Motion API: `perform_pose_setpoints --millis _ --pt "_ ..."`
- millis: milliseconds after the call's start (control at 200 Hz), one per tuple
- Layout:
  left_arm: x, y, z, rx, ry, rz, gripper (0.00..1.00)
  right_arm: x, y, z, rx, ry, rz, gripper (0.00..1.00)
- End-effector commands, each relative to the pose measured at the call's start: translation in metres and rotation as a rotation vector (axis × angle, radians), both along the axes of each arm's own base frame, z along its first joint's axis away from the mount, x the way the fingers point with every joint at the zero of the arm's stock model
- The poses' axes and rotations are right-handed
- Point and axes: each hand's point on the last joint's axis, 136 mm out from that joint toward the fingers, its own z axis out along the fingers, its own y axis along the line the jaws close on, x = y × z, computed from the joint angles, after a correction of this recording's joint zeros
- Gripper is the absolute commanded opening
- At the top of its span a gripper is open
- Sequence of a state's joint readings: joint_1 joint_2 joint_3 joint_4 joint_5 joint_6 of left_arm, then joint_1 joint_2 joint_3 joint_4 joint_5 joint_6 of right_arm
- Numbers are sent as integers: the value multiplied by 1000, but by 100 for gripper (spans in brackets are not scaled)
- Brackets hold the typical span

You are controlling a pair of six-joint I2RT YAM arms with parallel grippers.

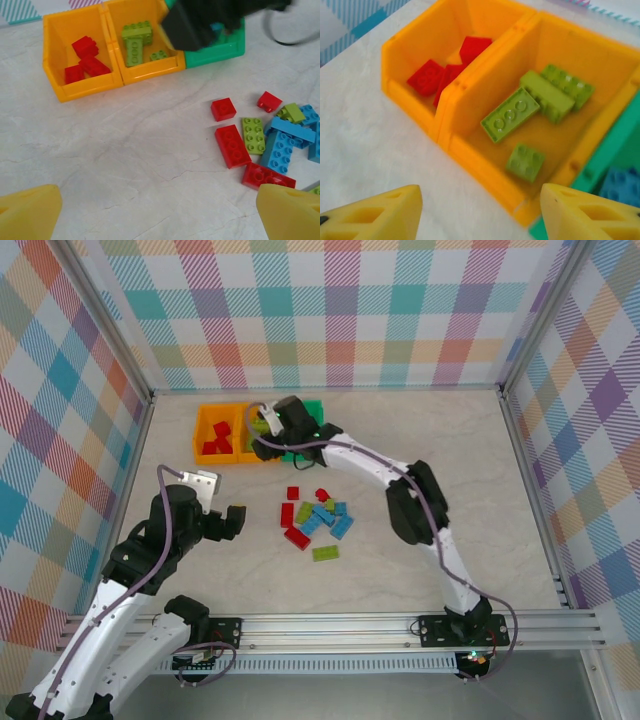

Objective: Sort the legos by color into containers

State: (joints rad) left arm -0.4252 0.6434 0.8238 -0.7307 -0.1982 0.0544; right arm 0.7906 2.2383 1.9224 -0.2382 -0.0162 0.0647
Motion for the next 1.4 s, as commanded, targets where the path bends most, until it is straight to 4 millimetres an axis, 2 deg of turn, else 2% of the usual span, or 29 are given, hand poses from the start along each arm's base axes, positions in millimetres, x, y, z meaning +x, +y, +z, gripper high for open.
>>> perform_pose_setpoints --millis 0,15,45,120,185,270,315,380,440,555,660,785,930,1150,1250,1395 --pt "4 8 0 -8 -15 70 100 -32 -17 66 161 -122 67 71" --pt "5 8 0 -9 -14 76 100 -36 -21 73 181 -136 68 73" --pt "6 9 -1 -10 -10 86 100 -48 -30 72 199 -133 73 75" --pt "9 9 -7 -11 18 103 100 -80 -50 86 260 -127 105 83" --pt "8 4 -9 -33 82 111 100 -109 -64 86 285 -77 148 90" --pt "8 1 -8 -97 167 176 100 -147 -84 75 273 55 188 100" --pt "10 -1 -8 -166 205 237 100 -165 -92 69 262 125 209 100" --pt "15 -18 -16 -285 261 255 100 -185 -105 58 232 212 214 100" --pt "23 -40 -28 -398 307 245 100 -196 -114 49 193 278 199 100" --pt "50 -68 -54 -512 336 271 100 -208 -124 34 110 356 203 100" --pt "75 -75 -70 -435 313 324 100 -210 -129 21 41 389 198 100" --pt "101 -89 -94 -363 331 339 95 -211 -124 15 30 430 216 100" --pt "121 -115 -128 -331 421 303 88 -209 -126 8 2 445 196 100" --pt "145 -145 -164 -259 498 250 86 -210 -133 2 -25 449 171 100" --pt "156 -148 -177 -226 511 263 79 -213 -134 0 -14 468 164 100" --pt "161 -151 -193 -204 528 276 60 -216 -137 3 -6 479 152 100"
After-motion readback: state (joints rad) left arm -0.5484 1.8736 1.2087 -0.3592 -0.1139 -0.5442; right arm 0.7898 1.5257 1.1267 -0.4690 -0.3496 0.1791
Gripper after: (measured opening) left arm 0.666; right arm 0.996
